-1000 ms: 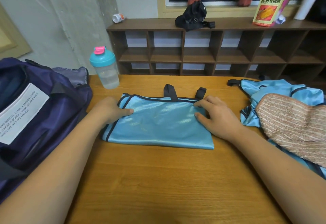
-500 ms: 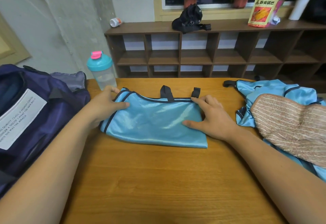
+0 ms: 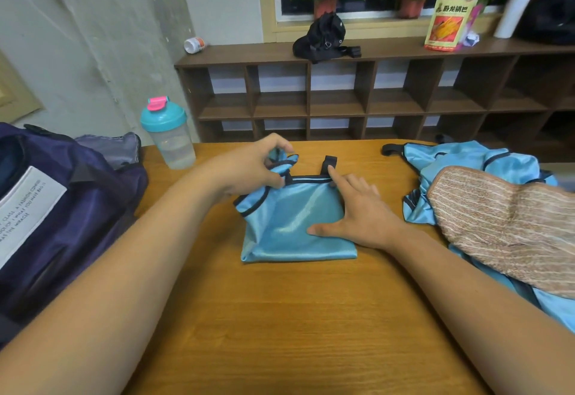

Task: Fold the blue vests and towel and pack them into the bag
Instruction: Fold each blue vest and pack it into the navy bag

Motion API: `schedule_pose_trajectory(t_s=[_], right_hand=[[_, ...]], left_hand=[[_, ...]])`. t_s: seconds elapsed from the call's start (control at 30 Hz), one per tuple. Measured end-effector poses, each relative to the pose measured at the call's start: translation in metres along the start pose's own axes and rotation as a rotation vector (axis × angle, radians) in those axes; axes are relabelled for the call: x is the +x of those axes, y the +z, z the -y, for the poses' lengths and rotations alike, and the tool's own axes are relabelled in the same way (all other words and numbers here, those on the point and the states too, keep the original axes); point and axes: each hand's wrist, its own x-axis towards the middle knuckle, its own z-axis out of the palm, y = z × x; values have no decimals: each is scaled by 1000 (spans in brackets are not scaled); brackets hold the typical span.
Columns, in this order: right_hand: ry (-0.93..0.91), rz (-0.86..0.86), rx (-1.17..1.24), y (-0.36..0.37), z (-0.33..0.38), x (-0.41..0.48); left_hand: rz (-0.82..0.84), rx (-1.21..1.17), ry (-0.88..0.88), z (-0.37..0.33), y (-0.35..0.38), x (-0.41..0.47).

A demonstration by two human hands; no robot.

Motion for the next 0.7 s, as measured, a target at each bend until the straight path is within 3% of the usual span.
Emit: schedule_pose_trajectory(t_s=[0.2,0.4,0.53,0.7], right_hand=[[2,0,16,0,1,0],[-7,-20,57,2,-1,2],[-8,-7,94,2,-3,3],[61,179,280,-31,-10,0]], left_hand=[[35,18,-39,-21,51,29],[-209,-219,19,-32,78,35],[-119,-252,23,-31,97,31],[-10,-384,-60,-22,99,24]])
